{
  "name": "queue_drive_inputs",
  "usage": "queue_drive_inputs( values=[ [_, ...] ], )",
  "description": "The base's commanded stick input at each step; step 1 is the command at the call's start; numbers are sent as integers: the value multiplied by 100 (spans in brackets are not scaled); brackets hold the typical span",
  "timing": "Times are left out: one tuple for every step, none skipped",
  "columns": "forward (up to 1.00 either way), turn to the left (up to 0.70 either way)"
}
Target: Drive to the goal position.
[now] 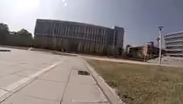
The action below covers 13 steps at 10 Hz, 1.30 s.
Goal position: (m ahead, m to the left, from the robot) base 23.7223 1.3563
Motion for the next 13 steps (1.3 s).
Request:
queue_drive_inputs(
  values=[
    [4, 0],
    [4, 0],
    [4, 0],
    [4, 0],
    [4, 0],
    [4, 0],
    [4, 0],
    [4, 0],
    [4, 0],
    [4, 0],
    [4, 0],
    [4, 0],
    [4, 0]
  ],
)
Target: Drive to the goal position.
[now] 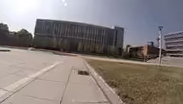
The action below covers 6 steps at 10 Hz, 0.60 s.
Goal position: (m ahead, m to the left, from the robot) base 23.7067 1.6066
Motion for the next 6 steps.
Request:
queue_drive_inputs(
  values=[
    [4, 0],
    [4, 0],
    [4, 0],
    [4, 0],
    [4, 0],
    [4, 0]
  ],
)
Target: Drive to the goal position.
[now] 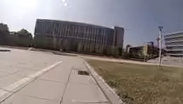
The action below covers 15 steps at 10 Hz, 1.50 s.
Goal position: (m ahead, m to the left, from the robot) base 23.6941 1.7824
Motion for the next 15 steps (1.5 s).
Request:
queue_drive_inputs(
  values=[
    [4, 0],
    [4, 0],
    [4, 0],
    [4, 0],
    [4, 0],
    [4, 0],
    [4, 0],
    [4, 0],
    [4, 0],
    [4, 0],
    [4, 0],
    [4, 0],
    [4, 0],
    [4, 0],
    [4, 0]
  ],
)
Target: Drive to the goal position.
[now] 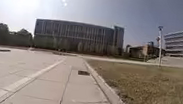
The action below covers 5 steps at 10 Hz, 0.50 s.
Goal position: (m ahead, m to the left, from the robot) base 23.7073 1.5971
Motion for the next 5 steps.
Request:
queue_drive_inputs(
  values=[
    [4, 0],
    [4, 0],
    [3, 0],
    [1, 0],
    [0, 0]
  ],
)
